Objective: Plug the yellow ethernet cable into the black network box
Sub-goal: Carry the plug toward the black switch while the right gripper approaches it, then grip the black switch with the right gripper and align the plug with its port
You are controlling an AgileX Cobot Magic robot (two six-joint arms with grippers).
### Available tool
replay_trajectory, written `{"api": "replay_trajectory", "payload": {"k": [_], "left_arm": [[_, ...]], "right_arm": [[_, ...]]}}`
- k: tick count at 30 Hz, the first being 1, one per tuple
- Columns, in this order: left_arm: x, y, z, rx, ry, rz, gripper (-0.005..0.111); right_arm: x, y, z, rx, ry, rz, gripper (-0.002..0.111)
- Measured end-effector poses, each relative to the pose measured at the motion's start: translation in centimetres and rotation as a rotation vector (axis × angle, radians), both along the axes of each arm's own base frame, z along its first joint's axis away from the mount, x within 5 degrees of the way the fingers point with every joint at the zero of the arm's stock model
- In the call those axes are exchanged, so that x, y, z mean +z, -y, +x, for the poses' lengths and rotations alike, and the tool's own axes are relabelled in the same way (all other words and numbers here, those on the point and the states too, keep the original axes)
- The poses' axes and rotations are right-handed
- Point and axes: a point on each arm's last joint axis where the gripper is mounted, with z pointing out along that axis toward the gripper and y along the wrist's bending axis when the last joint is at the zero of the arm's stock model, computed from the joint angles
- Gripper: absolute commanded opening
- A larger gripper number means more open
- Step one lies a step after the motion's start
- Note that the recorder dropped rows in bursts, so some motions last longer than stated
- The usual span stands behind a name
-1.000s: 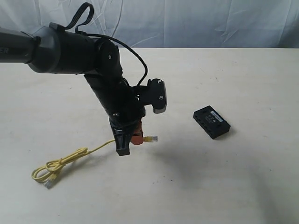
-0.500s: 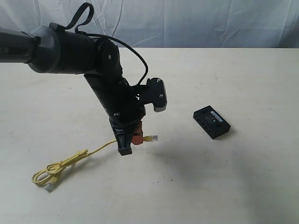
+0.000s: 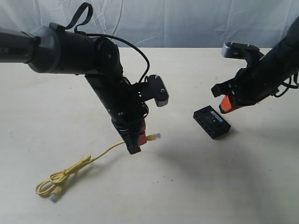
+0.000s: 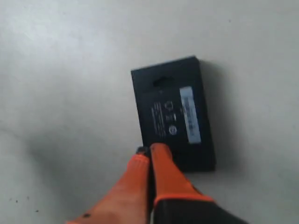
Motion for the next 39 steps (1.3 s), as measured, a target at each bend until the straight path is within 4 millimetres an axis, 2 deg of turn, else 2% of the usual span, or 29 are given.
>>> {"api": "replay_trajectory", "payload": {"k": [1, 3, 7, 11, 20, 25, 39], "left_arm": [[0.0, 0.1, 0.1, 0.024, 0.002, -0.006, 0.000], [0.1, 0.3, 0.4, 0.060, 0.022, -0.034, 0.000], [-0.4, 1.4, 0.8, 0.077, 0.027, -0.062, 0.000], [-0.8, 4.0, 1.7, 0.051, 0.043, -0.084, 0.000], [-2.9, 8.0, 3.5, 0.088, 0.033, -0.110, 0.000], [-4.1, 8.9, 4.0, 0.090, 0.026, -0.107, 0.000], [-4.5, 9.7, 4.7, 0.116, 0.062, -0.131, 0.000]], "right_arm": [[-0.6, 0.6, 1.5, 0.011, -0.005, 0.053, -0.001], [-1.3, 2.1, 2.9, 0.018, -0.010, 0.103, -0.001], [-3.6, 4.2, 4.1, -0.009, -0.044, 0.236, -0.001], [-4.8, 4.1, 4.3, 0.026, -0.048, 0.272, -0.001], [-4.9, 4.1, 4.4, 0.024, -0.036, 0.267, -0.001], [-5.0, 4.1, 4.4, 0.024, -0.034, 0.264, -0.001], [-5.6, 4.1, 4.5, 0.018, -0.044, 0.261, -0.001]]}}
